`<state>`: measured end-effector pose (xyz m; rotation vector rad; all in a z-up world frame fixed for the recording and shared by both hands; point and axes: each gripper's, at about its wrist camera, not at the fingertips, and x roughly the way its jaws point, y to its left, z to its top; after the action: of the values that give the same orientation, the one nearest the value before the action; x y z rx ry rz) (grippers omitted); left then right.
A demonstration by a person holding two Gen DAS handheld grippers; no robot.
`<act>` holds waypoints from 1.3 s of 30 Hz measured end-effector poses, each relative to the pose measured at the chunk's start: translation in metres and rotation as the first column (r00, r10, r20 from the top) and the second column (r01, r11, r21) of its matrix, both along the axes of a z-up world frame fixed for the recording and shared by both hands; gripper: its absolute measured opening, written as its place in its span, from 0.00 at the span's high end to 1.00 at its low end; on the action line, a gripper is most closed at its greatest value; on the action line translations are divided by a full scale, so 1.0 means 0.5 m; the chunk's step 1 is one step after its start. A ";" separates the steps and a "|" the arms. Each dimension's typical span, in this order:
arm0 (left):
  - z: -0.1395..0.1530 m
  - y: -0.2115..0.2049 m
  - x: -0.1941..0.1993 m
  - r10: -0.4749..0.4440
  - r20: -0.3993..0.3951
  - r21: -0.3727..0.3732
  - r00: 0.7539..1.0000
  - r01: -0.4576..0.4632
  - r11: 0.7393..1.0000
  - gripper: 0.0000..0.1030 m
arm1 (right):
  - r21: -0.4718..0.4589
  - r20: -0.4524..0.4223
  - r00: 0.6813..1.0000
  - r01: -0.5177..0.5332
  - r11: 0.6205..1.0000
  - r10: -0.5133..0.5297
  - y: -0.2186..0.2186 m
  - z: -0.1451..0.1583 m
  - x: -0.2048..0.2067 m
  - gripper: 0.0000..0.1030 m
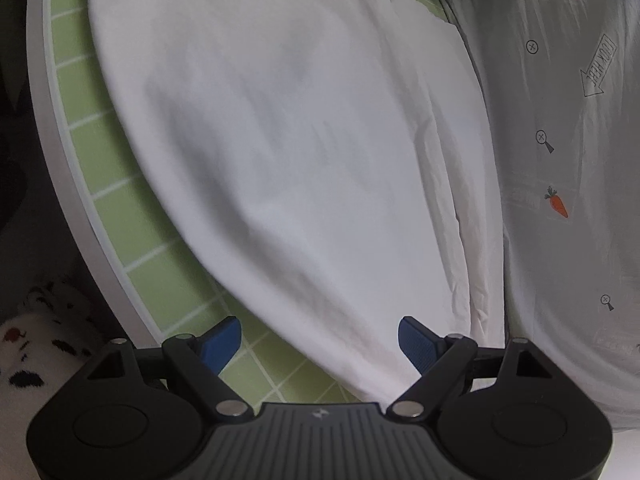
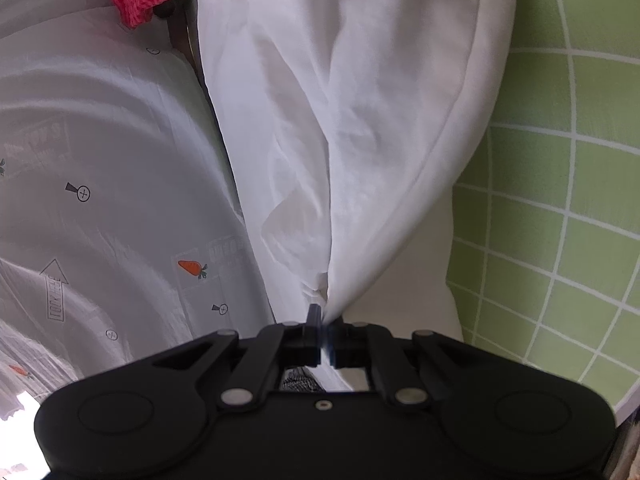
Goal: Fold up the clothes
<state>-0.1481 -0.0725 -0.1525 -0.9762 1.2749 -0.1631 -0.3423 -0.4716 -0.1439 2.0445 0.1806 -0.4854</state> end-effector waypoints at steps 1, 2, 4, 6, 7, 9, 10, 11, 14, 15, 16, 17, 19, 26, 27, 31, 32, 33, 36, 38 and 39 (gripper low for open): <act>-0.004 -0.009 -0.001 0.001 0.000 -0.017 1.000 -0.001 1.000 0.16 | 0.000 0.000 1.000 -0.008 1.000 0.008 -0.003 0.003 -0.001 0.96; -0.009 -0.019 0.000 -0.002 -0.001 -0.029 1.000 0.002 1.000 0.16 | -0.001 0.000 1.000 -0.015 1.000 0.015 -0.007 0.006 -0.002 0.96; -0.016 -0.040 0.003 -0.013 -0.003 -0.043 1.000 0.013 0.999 0.16 | -0.002 0.001 1.000 -0.028 1.000 0.028 -0.014 0.012 -0.004 0.96; -0.020 -0.055 0.005 -0.007 0.003 -0.045 1.000 0.007 0.999 0.16 | -0.005 0.003 0.999 -0.039 0.999 0.039 -0.020 0.019 -0.006 0.96; -0.021 -0.061 0.006 -0.002 0.008 -0.045 1.000 0.002 0.999 0.16 | -0.008 0.003 0.999 -0.044 0.999 0.044 -0.021 0.022 -0.008 0.96; -0.022 -0.069 0.011 0.022 0.006 -0.051 1.000 -0.021 0.998 0.16 | -0.015 0.003 0.998 -0.055 0.998 0.055 -0.024 0.027 -0.011 0.96; -0.021 -0.070 0.012 0.039 0.010 -0.052 0.999 -0.038 0.998 0.16 | -0.018 0.006 0.998 -0.058 0.998 0.058 -0.027 0.030 -0.014 0.96; -0.019 -0.070 0.013 0.056 0.020 -0.049 0.998 -0.055 0.997 0.17 | -0.020 0.009 0.998 -0.060 0.998 0.060 -0.030 0.033 -0.016 0.96; -0.013 -0.065 0.019 0.099 0.055 -0.029 0.994 -0.097 0.995 0.19 | -0.020 0.012 0.998 -0.065 0.998 0.065 -0.027 0.020 -0.024 0.96; -0.009 -0.061 0.022 0.113 0.072 -0.001 0.991 -0.113 0.994 0.20 | -0.018 0.009 0.998 -0.066 0.998 0.067 -0.029 0.022 -0.029 0.96; -0.005 -0.057 0.024 0.126 0.092 0.035 0.988 -0.129 0.991 0.23 | -0.018 0.006 0.998 -0.069 0.997 0.069 -0.028 0.025 -0.031 0.96; -0.001 -0.050 0.026 0.141 0.111 0.063 0.984 -0.149 0.987 0.25 | -0.019 0.004 0.997 -0.071 0.997 0.071 -0.028 0.029 -0.034 0.96; 0.003 -0.031 0.030 0.179 0.144 0.101 0.973 -0.195 0.976 0.33 | -0.020 -0.001 0.997 -0.076 0.997 0.076 -0.026 0.037 -0.039 0.96; 0.003 0.059 0.052 0.311 0.156 0.139 0.938 -0.333 0.933 0.61 | -0.025 -0.039 0.997 -0.070 0.997 0.069 -0.019 -0.005 -0.052 0.91; 0.005 0.070 0.055 0.320 0.162 0.147 0.933 -0.344 0.927 0.61 | -0.018 -0.051 0.997 -0.065 0.998 0.064 -0.024 -0.014 -0.054 0.87; 0.010 0.109 0.071 0.341 0.182 0.188 0.922 -0.373 0.909 0.61 | -0.037 -0.138 0.989 -0.054 0.998 0.049 -0.040 -0.027 -0.081 0.78; 0.010 0.120 0.074 0.344 0.186 0.191 0.920 -0.378 0.906 0.61 | -0.056 -0.167 0.985 -0.052 0.997 0.042 -0.048 -0.028 -0.090 0.75; 0.011 0.131 0.078 0.350 0.189 0.196 0.918 -0.384 0.902 0.61 | -0.075 -0.195 0.980 -0.050 0.996 0.034 -0.056 -0.030 -0.098 0.72; 0.015 0.169 0.076 0.380 0.186 0.204 0.906 -0.415 0.887 0.61 | -0.107 -0.264 0.965 -0.034 0.994 0.005 -0.076 -0.046 -0.132 0.71; 0.016 0.186 0.080 0.401 0.187 0.199 0.897 -0.435 0.878 0.61 | -0.089 -0.278 0.961 -0.020 0.996 -0.006 -0.081 -0.059 -0.143 0.71; 0.017 0.193 0.083 0.411 0.187 0.197 0.892 -0.444 0.874 0.61 | -0.076 -0.283 0.959 -0.005 0.997 -0.016 -0.080 -0.064 -0.148 0.71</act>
<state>-0.1066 0.0242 -0.1442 -0.9989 0.8966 0.2583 -0.4163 -0.5115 -0.1760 1.8949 0.3236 -0.7776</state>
